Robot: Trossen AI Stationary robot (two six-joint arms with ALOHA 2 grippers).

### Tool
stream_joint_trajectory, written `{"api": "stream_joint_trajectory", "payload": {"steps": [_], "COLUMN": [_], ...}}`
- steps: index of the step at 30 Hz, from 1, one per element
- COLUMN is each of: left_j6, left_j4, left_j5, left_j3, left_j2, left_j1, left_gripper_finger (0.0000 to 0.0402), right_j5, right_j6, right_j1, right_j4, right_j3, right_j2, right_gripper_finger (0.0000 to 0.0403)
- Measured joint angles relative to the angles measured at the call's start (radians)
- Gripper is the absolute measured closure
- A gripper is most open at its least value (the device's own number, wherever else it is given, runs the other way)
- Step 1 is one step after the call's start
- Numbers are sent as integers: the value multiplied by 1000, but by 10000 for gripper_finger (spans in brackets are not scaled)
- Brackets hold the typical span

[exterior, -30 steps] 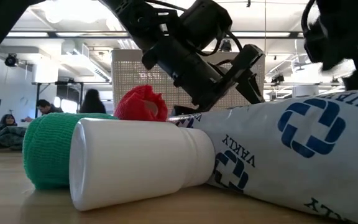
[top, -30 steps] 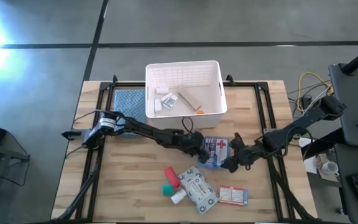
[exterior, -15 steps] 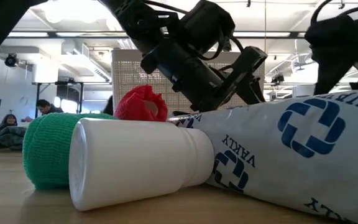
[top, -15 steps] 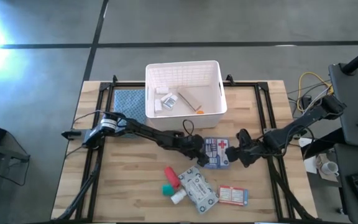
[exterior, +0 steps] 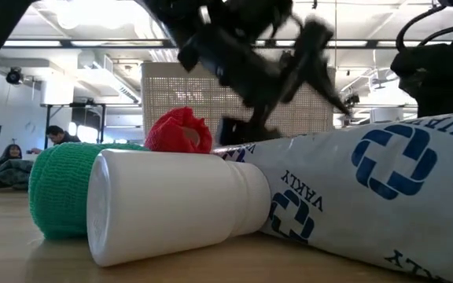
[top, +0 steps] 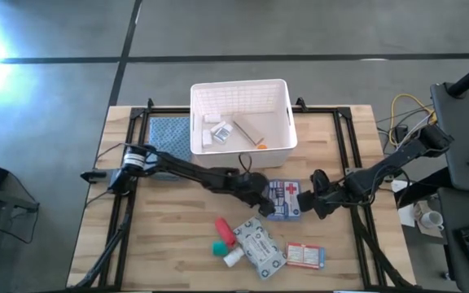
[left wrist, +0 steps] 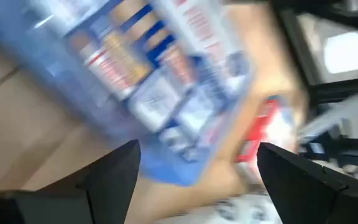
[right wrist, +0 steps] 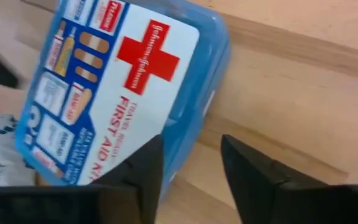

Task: Pick & place medical supplies in basket/bin
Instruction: Put the blue first aid kit into the white container

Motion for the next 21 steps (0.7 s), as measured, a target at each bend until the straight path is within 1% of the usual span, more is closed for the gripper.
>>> {"api": "stream_joint_trajectory", "payload": {"steps": [5, 7, 11, 15, 21], "left_j6": [47, 69, 92, 91, 90], "left_j4": [-3, 4, 16, 41, 92], "left_j5": [-4, -32, -90, -100, -89], "left_j3": [26, 45, 62, 58, 58], "left_j2": [-28, -30, -23, 12, 64], "left_j1": [0, 0, 2, 9, 9], "left_gripper_finger": [101, 101, 100, 100, 100], "right_j5": [-13, -31, -29, -29, -33], "right_j6": [-19, -21, -54, -78, -101], "right_j1": [0, 0, -3, -17, -31], "right_j4": [-6, -5, 47, 147, 282], "right_j3": [-33, -51, -74, -106, -120], "right_j2": [0, 1, 4, 15, 72], "right_gripper_finger": [316, 339, 373, 390, 392]}}
